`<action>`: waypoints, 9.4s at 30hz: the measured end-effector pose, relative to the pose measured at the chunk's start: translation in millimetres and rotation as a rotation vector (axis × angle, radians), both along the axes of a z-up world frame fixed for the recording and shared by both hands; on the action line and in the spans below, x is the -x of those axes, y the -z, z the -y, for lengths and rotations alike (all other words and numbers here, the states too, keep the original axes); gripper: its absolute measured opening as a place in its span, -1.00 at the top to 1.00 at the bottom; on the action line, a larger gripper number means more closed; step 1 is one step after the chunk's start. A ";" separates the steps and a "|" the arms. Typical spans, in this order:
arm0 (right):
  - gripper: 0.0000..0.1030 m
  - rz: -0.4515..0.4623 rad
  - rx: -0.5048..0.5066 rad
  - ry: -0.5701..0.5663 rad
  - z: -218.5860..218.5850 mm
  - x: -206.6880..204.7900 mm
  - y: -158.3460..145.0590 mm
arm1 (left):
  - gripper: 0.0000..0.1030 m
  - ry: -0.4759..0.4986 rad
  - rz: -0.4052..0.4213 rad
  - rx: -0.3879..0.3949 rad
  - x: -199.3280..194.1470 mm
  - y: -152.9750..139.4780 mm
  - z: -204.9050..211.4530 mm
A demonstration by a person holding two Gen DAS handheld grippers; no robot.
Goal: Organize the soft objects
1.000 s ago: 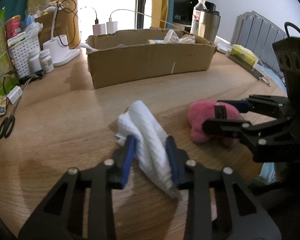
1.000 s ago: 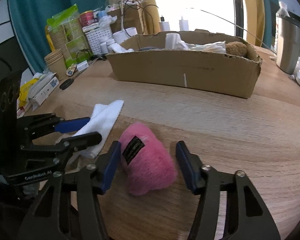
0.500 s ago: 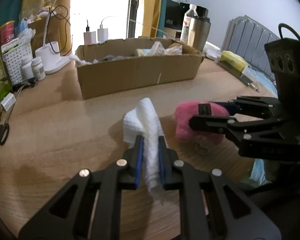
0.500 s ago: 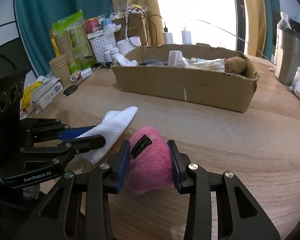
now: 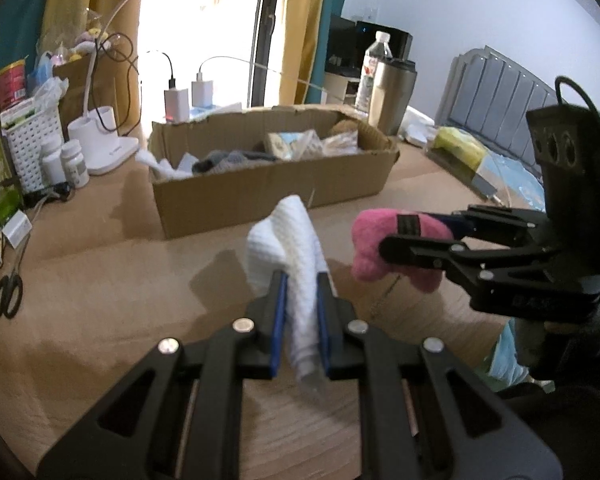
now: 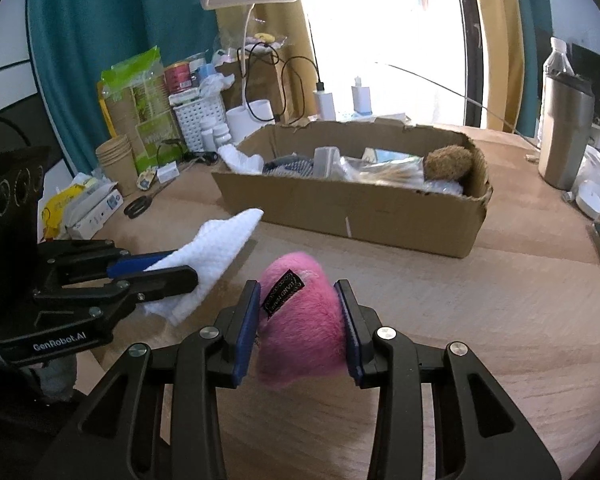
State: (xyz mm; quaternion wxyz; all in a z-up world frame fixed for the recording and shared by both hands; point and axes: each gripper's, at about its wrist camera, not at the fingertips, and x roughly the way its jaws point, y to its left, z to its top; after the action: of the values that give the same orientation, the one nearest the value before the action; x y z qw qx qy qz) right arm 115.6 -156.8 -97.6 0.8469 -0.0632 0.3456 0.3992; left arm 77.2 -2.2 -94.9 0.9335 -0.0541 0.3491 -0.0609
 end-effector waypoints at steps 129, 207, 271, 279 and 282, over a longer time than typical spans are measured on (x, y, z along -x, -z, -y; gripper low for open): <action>0.00 -0.016 -0.045 0.092 -27.1 -158.3 -18.7 | 0.08 0.008 -0.062 0.020 -169.7 -10.7 -30.4; -0.37 0.349 -0.112 0.254 36.4 25.0 -122.8 | -0.79 -0.083 0.383 -0.014 20.3 -125.0 -6.2; -0.53 0.485 -0.150 0.347 72.3 93.9 -153.3 | -0.86 -0.146 0.505 -0.046 80.8 -159.4 19.4; -0.53 0.483 -0.149 0.348 72.0 94.1 -152.8 | -0.86 -0.143 0.503 -0.045 80.2 -159.2 21.0; -0.53 0.482 -0.150 0.347 72.2 93.6 -152.8 | -0.86 -0.140 0.499 -0.046 79.3 -158.5 21.7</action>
State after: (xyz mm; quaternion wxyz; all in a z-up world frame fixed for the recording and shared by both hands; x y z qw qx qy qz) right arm 22.0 -229.0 55.2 0.9624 -0.0335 0.1099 0.2463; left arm -2.1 -24.0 63.6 0.9937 -0.0403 0.1045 0.0003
